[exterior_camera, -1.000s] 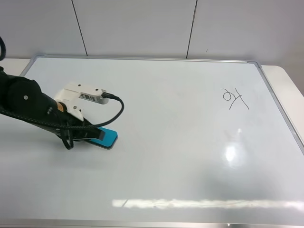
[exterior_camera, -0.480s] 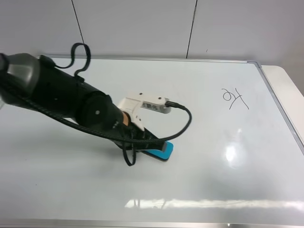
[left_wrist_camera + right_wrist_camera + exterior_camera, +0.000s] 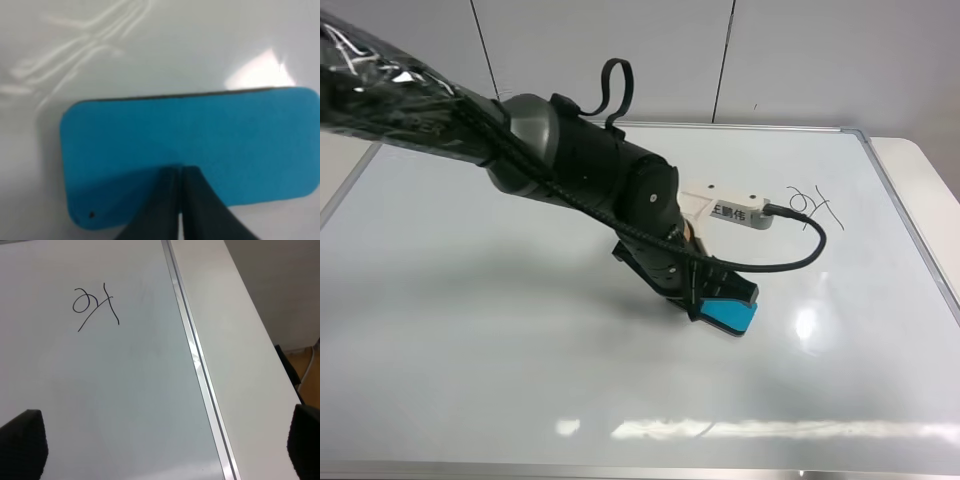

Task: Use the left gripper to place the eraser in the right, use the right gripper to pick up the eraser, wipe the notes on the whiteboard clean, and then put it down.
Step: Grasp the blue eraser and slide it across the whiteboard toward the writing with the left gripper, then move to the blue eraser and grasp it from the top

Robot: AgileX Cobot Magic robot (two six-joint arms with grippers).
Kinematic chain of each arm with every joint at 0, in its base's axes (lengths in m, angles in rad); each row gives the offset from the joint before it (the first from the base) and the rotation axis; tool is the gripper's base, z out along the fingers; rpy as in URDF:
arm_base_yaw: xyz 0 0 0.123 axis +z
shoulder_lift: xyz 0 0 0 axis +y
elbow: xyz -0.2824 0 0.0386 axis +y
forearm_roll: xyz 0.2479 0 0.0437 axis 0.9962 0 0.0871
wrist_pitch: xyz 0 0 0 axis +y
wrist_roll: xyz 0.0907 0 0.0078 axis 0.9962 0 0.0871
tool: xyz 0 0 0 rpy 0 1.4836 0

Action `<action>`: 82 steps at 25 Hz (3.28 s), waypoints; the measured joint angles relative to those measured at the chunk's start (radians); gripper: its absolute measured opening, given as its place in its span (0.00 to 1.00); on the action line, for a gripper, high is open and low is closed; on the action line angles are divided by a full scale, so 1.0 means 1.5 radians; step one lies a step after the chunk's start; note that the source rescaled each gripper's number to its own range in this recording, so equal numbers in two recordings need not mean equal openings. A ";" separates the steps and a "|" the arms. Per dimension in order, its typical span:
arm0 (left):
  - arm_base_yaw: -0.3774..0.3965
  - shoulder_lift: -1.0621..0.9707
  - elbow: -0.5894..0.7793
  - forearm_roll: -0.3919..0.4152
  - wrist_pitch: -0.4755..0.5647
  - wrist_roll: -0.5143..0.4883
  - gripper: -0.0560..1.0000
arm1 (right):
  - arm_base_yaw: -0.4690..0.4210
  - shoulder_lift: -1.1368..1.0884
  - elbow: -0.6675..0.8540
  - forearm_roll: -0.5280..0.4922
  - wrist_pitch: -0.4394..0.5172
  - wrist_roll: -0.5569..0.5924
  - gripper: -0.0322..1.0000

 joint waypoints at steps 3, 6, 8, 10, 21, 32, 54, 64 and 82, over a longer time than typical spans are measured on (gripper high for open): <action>-0.027 0.030 -0.050 0.001 0.004 0.000 0.05 | 0.000 0.000 0.000 0.000 0.000 0.000 0.92; -0.049 0.059 -0.095 0.001 0.008 0.000 0.05 | 0.000 0.000 0.000 0.000 0.000 0.000 0.92; -0.057 0.075 -0.128 0.001 0.021 0.000 0.05 | 0.000 0.000 0.000 0.000 0.000 0.000 0.92; -0.059 0.083 -0.145 0.001 0.036 -0.001 0.05 | 0.000 0.000 0.000 0.000 0.000 0.000 0.92; -0.059 0.071 -0.151 0.029 0.090 -0.001 0.05 | 0.000 0.000 0.000 0.000 0.000 0.000 0.92; -0.018 -0.046 -0.151 0.095 0.149 -0.018 0.07 | 0.000 0.000 0.000 0.000 0.000 0.000 0.92; 0.230 -0.261 -0.151 0.300 0.347 -0.001 1.00 | 0.000 0.000 0.000 0.000 0.000 0.000 0.92; 0.453 -0.405 -0.151 0.273 0.453 0.054 1.00 | 0.000 0.000 0.000 0.000 0.000 0.000 0.92; 0.596 -1.021 0.001 0.292 0.549 0.056 1.00 | 0.000 0.000 0.000 0.000 0.000 0.000 0.92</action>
